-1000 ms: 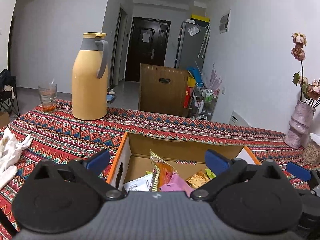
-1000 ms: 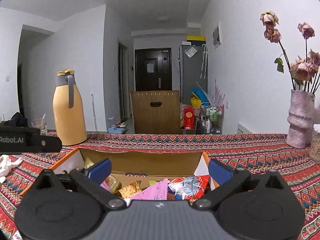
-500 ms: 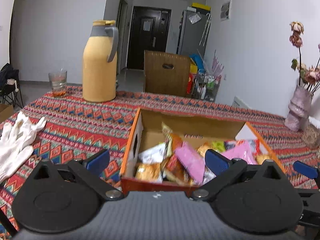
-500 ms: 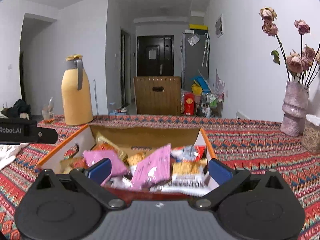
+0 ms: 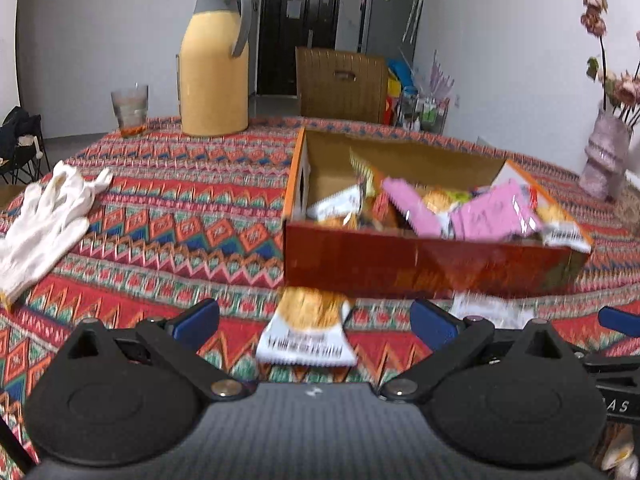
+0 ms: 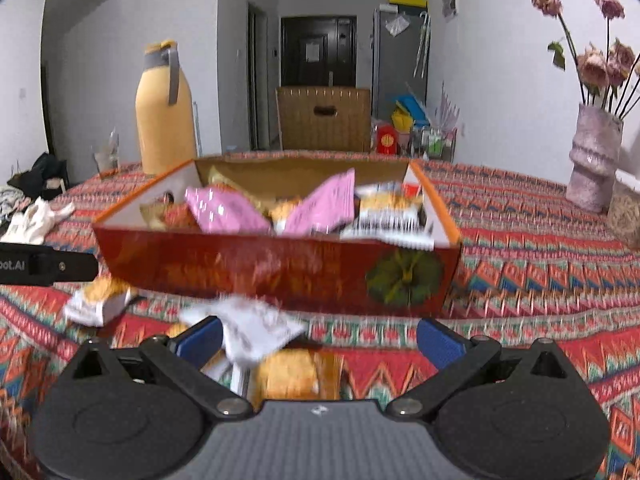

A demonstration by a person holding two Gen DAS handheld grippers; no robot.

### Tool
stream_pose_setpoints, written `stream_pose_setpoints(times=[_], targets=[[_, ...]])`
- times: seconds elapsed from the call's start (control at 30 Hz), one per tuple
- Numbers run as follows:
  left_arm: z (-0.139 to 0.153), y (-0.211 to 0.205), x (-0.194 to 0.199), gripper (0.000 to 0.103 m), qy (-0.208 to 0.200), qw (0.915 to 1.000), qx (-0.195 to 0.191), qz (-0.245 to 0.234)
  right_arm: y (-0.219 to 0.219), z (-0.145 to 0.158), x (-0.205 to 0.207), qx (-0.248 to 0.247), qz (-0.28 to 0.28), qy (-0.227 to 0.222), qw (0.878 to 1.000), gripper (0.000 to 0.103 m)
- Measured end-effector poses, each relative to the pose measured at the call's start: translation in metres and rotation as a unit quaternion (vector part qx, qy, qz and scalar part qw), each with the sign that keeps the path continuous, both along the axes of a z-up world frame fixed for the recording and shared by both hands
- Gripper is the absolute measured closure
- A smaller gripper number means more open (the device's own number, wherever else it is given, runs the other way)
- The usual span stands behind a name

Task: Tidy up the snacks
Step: 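Withdraw both tools from the box back over the pile, then close the right tool on a white cookie packet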

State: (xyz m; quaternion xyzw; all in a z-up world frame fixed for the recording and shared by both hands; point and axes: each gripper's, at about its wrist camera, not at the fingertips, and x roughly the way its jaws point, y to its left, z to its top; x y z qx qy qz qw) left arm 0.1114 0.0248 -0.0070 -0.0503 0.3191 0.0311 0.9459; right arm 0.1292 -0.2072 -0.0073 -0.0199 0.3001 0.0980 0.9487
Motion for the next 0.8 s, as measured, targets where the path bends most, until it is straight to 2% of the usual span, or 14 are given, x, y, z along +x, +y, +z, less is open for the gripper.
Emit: stream_pose_setpoints(times=[0.2,0.43,0.53,0.8], targets=[[-0.025,0.003,-0.007,0.000,0.013,0.9999,0.003,-0.009,0.004,-0.012,-0.004,-0.011,0.004,0.026,1.000,0.000],[-0.029,-0.001,-0.010,0.000,0.005,0.9998,0.005,-0.016,0.011,-0.023,0.004,-0.028,0.004,0.054,0.998,0.000],[-0.028,-0.001,-0.011,0.000,0.001,0.9998,0.001,-0.018,0.008,-0.025,0.007,-0.012,0.002,0.065,0.998,0.000],[-0.029,0.004,-0.013,0.000,0.000,0.9998,-0.013,-0.016,0.009,-0.025,0.012,-0.014,0.008,0.068,0.998,0.000]])
